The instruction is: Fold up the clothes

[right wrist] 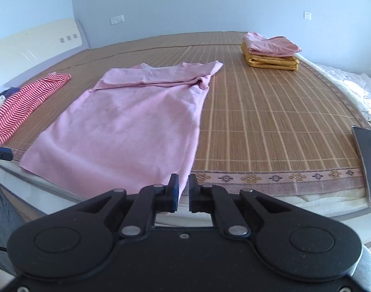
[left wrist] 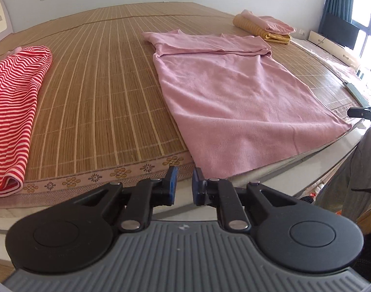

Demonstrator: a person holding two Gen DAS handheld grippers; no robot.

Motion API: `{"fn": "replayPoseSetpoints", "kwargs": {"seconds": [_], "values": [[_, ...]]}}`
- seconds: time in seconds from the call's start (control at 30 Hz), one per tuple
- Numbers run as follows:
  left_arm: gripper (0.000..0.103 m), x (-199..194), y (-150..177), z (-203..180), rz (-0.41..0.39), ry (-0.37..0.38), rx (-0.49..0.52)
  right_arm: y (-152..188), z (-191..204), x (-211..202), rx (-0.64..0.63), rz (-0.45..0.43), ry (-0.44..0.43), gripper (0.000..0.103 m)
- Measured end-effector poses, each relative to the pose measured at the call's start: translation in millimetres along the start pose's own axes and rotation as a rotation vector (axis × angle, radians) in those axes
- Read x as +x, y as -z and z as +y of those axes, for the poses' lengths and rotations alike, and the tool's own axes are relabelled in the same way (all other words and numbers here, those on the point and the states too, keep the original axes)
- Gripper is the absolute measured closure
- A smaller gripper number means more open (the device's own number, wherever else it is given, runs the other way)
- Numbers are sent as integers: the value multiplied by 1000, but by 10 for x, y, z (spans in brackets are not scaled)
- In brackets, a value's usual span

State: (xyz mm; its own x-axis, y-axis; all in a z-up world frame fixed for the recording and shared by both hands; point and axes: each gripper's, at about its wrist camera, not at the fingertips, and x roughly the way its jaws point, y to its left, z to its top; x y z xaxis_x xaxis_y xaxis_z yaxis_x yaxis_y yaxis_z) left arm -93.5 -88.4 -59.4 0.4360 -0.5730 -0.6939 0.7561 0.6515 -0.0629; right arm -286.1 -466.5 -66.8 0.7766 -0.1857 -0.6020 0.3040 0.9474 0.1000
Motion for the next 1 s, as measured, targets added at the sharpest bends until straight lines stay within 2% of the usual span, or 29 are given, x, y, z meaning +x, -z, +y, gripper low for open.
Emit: {"fn": "replayPoseSetpoints", "kwargs": {"seconds": [0.07,0.1,0.13,0.17,0.23,0.27,0.3,0.4,0.43,0.5,0.57,0.6,0.73,0.8,0.87,1.0], "values": [[86,-26,39,-8,-2,8,4,18,-22,4,-7,3,42,87],[86,-38,53,-13,-5,13,7,9,-29,-4,3,-9,28,84],[85,-37,55,-21,-8,16,12,-13,-13,-4,5,-16,4,76],[79,-15,52,-32,-6,22,17,-36,11,0,3,-23,-20,71],[59,40,54,-69,-4,19,25,-103,135,49,-42,-29,-69,67],[43,72,59,-95,-3,10,29,-117,193,82,-57,-25,-87,61],[38,99,73,-140,-3,2,46,-122,250,117,-67,-18,-103,59],[38,188,93,-260,1,24,91,-89,341,207,-78,11,-133,59],[38,229,84,-297,4,2,114,-81,364,219,-83,15,-140,58],[38,313,67,-373,10,-45,161,-71,429,218,-105,20,-157,58],[38,358,55,-457,5,-154,251,-73,480,194,-128,10,-165,54],[38,343,40,-503,-22,-206,298,-74,502,190,-137,6,-172,53],[38,154,-88,-543,-120,-248,323,-79,594,172,-176,-9,-204,51],[38,118,-152,-538,-149,-275,325,-76,721,184,-216,-18,-256,50],[38,118,-192,-544,-157,-298,342,-62,916,216,-287,-24,-305,49],[38,67,-227,-602,-189,-341,384,1,1306,294,-454,-55,-337,44]]}}
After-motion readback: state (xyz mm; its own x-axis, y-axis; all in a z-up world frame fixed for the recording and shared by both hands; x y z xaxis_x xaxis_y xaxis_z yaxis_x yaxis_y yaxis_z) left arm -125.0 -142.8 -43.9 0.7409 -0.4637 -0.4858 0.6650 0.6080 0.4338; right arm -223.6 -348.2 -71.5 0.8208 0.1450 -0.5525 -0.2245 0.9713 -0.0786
